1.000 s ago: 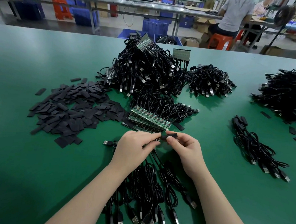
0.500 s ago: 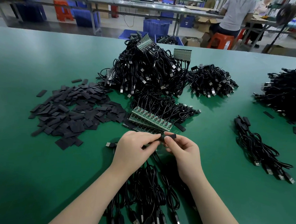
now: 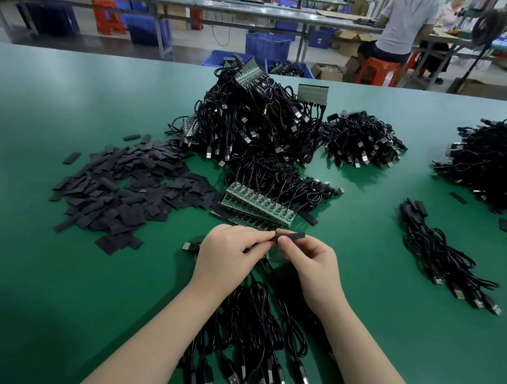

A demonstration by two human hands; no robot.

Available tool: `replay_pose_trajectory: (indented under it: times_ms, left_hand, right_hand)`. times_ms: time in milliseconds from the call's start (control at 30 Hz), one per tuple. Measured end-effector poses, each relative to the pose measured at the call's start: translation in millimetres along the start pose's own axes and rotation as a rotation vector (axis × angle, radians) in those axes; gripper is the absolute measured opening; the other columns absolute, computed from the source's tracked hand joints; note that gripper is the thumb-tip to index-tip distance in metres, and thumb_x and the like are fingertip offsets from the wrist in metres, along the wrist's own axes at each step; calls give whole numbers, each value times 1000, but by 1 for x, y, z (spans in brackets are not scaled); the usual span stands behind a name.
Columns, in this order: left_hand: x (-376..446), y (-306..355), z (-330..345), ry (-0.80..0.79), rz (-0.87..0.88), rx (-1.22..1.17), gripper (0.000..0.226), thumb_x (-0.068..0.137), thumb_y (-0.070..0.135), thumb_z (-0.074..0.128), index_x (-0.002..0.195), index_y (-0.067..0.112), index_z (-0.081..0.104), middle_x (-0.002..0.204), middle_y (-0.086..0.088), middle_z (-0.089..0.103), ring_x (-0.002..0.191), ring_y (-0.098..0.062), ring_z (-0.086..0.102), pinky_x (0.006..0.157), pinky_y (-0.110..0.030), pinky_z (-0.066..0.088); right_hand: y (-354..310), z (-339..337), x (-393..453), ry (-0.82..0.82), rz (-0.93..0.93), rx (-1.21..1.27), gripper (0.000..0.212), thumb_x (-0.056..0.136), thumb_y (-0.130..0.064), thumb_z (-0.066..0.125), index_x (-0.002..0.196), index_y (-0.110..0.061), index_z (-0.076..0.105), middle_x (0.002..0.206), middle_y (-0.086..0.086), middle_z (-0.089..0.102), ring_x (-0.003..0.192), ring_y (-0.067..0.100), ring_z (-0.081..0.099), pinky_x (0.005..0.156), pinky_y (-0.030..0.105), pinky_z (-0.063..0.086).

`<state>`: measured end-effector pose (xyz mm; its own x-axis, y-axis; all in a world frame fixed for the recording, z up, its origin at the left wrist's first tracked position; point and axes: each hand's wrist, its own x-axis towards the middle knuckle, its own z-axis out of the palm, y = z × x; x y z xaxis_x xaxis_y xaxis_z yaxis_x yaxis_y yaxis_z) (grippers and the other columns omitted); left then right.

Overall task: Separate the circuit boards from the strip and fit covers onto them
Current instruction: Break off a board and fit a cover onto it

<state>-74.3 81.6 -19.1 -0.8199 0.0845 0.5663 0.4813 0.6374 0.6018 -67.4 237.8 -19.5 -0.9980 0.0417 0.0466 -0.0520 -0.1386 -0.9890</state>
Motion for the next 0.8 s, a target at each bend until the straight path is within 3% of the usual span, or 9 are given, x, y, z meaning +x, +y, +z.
replay_pose_trajectory:
  times_ms: [167,300,433,533,633,800]
  left_hand:
    - [0,0,0,6,34,5,17,79,20,78,96,21,80,88,11,76,86,-1,67,79,-25,49]
    - [-1,0,0,11,64,7,19,78,20,77,96,18,80,89,8,76,81,-5,69,78,-21,45]
    - [0,2,0,13,51,18,22,78,22,74,99,20,79,85,10,76,77,3,55,76,-12,39]
    - [-1,2,1,21,0,-6,22,77,22,73,99,22,79,84,9,76,81,-1,56,77,-15,42]
    - [-1,0,0,35,-75,-29,22,79,23,76,100,24,78,85,10,75,81,-6,62,77,-19,46]
    - [0,-2,-1,38,-131,-34,22,79,24,79,101,26,78,86,11,75,81,-7,65,77,-24,51]
  right_hand:
    - [1,1,0,-4,-7,-41,17,85,-13,74,79,-28,81,80,-4,76,73,3,66,69,15,50]
    - [2,1,0,-5,-5,-58,16,85,-13,75,78,-27,80,79,-1,76,73,6,64,69,17,51]
    - [1,0,0,-37,-9,-101,17,86,-14,74,77,-28,79,71,-8,72,65,2,59,64,14,47]
    - [2,3,-1,-41,-54,-118,19,88,-12,73,92,-30,78,80,-10,74,74,3,64,68,11,47]
    - [4,2,-2,39,-106,-101,44,87,-12,74,121,-40,65,88,-8,73,78,6,63,75,15,50]
    - [5,2,-3,36,-156,-206,48,92,-15,69,122,-51,59,98,-16,74,82,4,64,76,14,51]
